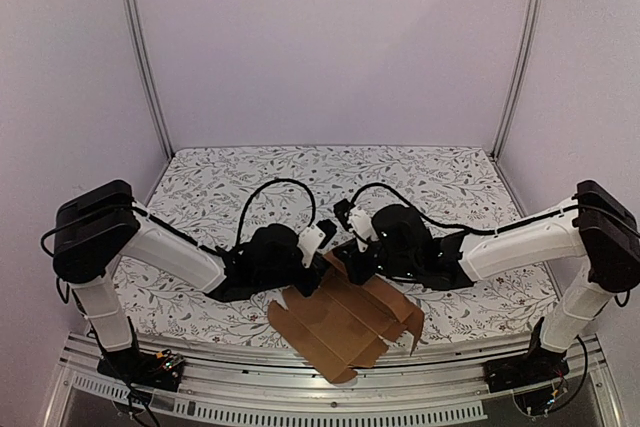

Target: Fold the paper box

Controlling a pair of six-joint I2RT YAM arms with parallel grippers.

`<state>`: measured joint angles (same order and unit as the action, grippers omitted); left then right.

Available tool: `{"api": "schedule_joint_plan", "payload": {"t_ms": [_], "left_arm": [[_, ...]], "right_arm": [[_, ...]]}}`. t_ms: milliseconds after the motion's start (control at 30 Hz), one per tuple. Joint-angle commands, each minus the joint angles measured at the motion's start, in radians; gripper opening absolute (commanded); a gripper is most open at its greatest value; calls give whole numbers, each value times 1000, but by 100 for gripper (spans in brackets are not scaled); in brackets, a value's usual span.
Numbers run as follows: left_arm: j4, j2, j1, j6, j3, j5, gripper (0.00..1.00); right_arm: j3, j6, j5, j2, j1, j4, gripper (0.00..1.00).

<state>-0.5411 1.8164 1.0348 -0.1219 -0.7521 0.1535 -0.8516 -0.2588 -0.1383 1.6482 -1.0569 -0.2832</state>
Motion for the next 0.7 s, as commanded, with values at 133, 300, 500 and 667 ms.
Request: {"api": "schedule_joint_plan", "payload": {"t_ms": [133, 300, 500, 667], "left_arm": [[-31, 30, 16, -26, 35, 7, 3], [-50, 34, 23, -35, 47, 16, 4], [-71, 31, 24, -53, 66, 18, 14], [-88, 21, 27, -71, 88, 25, 24]], "right_arm": [[-41, -26, 13, 70, 9, -68, 0], [-35, -32, 11, 99, 13, -84, 0], [-9, -46, 10, 114, 13, -94, 0], [3, -54, 20, 114, 12, -97, 0]]}}
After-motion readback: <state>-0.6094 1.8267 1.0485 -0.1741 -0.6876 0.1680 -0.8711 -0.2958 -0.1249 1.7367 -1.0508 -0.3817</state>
